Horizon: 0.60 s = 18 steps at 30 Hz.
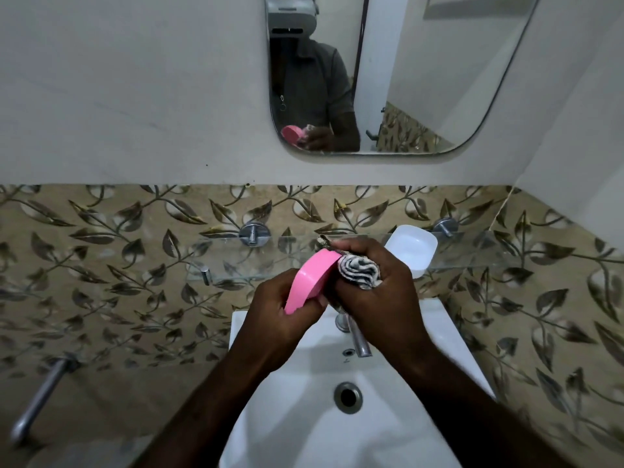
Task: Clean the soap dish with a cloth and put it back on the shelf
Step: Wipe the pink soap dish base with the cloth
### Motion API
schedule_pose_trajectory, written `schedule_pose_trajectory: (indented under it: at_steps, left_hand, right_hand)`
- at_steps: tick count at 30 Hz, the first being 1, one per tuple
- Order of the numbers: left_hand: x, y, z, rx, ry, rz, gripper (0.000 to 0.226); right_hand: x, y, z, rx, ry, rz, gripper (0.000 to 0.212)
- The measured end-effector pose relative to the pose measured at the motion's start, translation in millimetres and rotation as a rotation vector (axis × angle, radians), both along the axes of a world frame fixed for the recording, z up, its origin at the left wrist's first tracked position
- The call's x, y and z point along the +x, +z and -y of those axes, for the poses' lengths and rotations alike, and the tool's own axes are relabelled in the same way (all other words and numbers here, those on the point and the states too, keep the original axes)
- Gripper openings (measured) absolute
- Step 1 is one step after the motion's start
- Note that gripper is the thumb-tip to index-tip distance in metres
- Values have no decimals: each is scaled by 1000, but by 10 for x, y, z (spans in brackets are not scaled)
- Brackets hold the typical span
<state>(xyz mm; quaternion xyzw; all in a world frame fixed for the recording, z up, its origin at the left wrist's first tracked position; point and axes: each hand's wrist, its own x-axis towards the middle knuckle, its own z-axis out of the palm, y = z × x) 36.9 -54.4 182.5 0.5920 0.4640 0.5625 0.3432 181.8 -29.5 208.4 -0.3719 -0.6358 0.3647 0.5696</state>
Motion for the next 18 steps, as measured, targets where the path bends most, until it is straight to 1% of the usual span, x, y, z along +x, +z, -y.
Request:
schedule_pose_trajectory:
  at_steps: [1,4,5,6,9,10,12,15,16,18]
  left_hand:
    - [8,24,0,-5,-11,50,44]
    - [-4,44,-41,-110,-42,157,88]
    - [-13,45,-50,-135,-53,175,92]
    - [-21,55,-43,-152,-69,172,87]
    - [-29,67,-57,-174,-122,67,52]
    - [-27,63,-63,-173,-139,33,43]
    - [-44,43,-77,-170,-132,1,37]
    - [-83,-16,-80,-168,-86,-31,39]
    - [-96,-29,-73,-153,-80,-71,38]
    - [-111,-66,-58,-78,-64,-236,31]
  right_hand:
    - [-1,-6,-3,-36,-3,-21,42]
    - [-20,20,12,-50,-30,-64,39]
    - [-22,30,23,-51,-24,-74,37]
    - [-21,43,32,-55,-19,-71,36]
    - [3,100,7,-50,-21,-22,39]
    - [11,118,-3,-48,-15,-12,41]
    - [1,152,0,-37,7,5,42]
    - [-42,184,84,49,-6,71,43]
    - [-57,207,119,115,-17,108,45]
    - [-87,247,171,324,-12,218,49]
